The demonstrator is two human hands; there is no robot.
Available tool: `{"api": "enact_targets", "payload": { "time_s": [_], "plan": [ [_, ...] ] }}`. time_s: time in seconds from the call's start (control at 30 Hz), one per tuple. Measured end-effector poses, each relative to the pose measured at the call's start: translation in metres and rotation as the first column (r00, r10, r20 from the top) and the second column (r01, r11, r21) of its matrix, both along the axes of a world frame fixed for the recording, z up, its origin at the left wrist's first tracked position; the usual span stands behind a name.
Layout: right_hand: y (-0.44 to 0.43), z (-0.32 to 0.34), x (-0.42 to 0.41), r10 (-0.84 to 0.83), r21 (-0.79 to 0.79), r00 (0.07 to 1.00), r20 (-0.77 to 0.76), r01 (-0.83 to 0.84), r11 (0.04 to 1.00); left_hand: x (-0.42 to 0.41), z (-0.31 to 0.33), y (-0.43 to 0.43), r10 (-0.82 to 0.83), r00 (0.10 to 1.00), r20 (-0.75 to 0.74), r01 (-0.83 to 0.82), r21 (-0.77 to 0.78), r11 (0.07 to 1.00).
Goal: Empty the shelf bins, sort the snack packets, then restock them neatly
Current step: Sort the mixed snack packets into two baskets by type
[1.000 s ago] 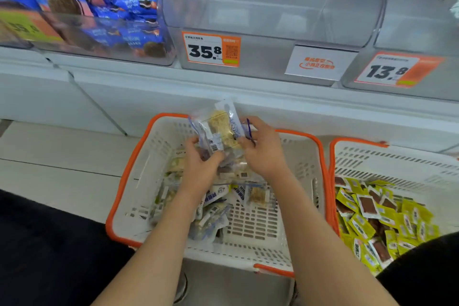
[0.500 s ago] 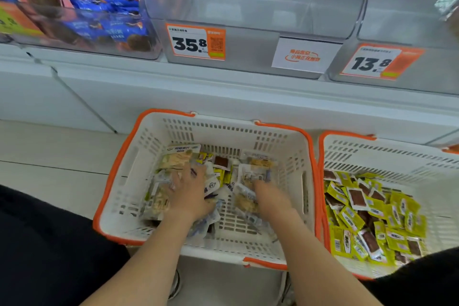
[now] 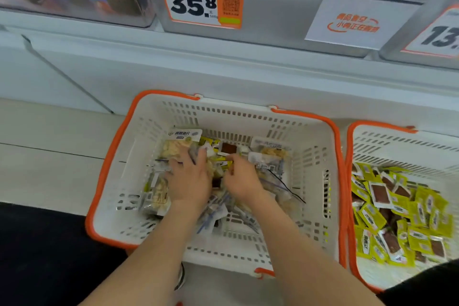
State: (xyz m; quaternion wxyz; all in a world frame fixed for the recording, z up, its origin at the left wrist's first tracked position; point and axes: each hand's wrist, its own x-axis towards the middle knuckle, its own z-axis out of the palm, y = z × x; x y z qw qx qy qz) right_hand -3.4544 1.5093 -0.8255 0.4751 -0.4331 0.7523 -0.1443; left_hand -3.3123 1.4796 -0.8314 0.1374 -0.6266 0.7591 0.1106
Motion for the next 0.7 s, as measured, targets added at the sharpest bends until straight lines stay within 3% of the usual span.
{"api": "enact_targets", "payload": {
  "time_s": [0.1, 0.27, 0.4, 0.47, 0.7],
  "plan": [
    [-0.007, -0.001, 0.008, -0.163, -0.023, 0.972, 0.172, 0.169, 0.985, 0.009, 0.003, 0.0, 0.019, 0.997, -0.072, -0.022, -0.047, 0.999],
    [-0.02, 0.006, 0.02, -0.18, 0.002, 0.933, 0.313, 0.189, 0.982, 0.025, 0.026, -0.014, 0.071, 0.978, -0.196, -0.085, -0.064, 0.994],
    [-0.026, 0.01, 0.027, -0.07, -0.105, 0.987, 0.146, 0.086, 0.991, 0.028, 0.068, -0.025, 0.107, 0.971, -0.215, -0.14, -0.146, 0.979],
    [-0.026, 0.017, 0.029, -0.078, -0.166, 0.986, 0.145, 0.102, 0.981, 0.029, 0.088, -0.028, 0.1, 0.971, -0.218, -0.145, -0.201, 0.969],
    [-0.011, 0.062, 0.006, -0.357, -0.378, 0.926, 0.124, 0.376, 0.846, 0.031, 0.146, -0.032, 0.059, 0.96, -0.275, -0.156, -0.345, 0.925]
  ]
}}
